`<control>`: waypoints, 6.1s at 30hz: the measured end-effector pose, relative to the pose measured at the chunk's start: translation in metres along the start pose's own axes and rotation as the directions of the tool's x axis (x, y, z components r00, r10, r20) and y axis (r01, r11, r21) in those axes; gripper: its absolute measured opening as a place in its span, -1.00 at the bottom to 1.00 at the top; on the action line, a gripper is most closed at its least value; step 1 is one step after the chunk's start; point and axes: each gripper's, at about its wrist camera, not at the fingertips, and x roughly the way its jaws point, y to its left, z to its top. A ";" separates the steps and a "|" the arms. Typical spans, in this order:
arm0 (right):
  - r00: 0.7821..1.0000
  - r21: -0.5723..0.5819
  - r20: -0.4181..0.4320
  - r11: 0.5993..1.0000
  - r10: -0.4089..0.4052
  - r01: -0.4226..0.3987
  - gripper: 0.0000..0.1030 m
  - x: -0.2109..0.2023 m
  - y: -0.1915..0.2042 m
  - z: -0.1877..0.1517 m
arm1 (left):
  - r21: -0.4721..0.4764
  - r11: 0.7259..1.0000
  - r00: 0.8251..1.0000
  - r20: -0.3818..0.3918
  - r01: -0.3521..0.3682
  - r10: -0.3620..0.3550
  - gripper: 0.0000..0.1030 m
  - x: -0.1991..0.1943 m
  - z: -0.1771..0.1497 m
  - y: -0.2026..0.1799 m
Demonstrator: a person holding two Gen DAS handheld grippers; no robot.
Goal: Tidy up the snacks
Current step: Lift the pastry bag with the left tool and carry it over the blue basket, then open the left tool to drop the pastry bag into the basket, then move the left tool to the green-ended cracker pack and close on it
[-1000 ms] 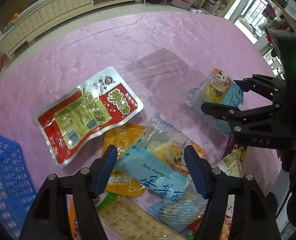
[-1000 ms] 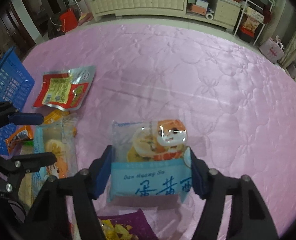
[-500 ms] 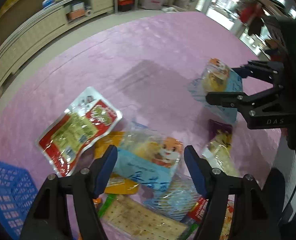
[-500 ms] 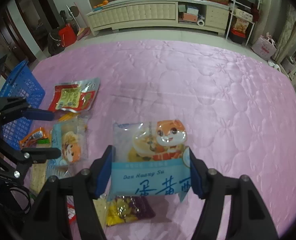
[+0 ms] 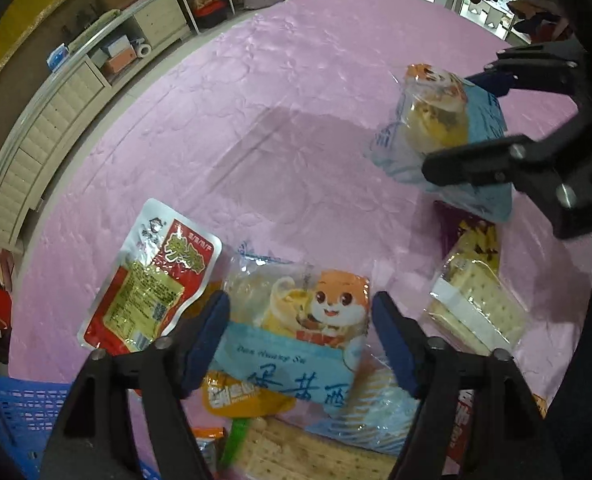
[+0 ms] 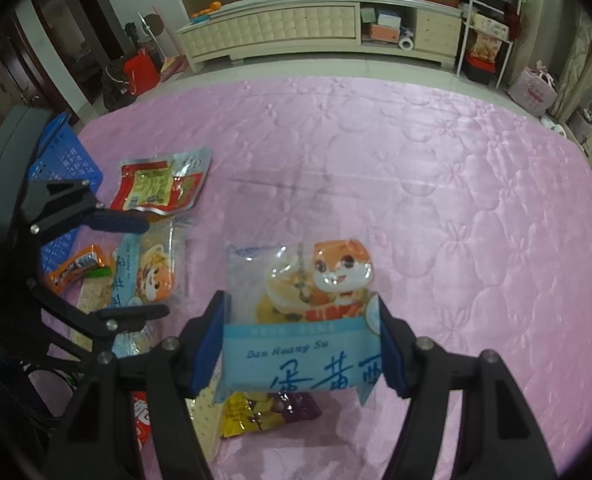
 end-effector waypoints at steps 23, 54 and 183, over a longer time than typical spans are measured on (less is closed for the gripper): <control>0.999 -0.016 0.041 1.000 0.003 -0.003 0.38 -0.035 0.019 -0.001 | -0.202 0.979 0.992 0.116 -0.026 0.051 0.21 -0.056 -0.023 0.020; 0.973 -0.161 0.220 0.987 0.065 -0.030 0.38 -0.158 0.188 0.005 | -0.444 0.893 0.920 0.316 -0.073 0.232 0.22 -0.239 -0.163 0.051; 0.995 0.107 -0.042 0.989 -0.095 0.099 0.99 -0.098 0.075 -0.071 | -0.639 0.769 0.995 0.091 0.020 0.049 1.00 -0.146 -0.131 -0.022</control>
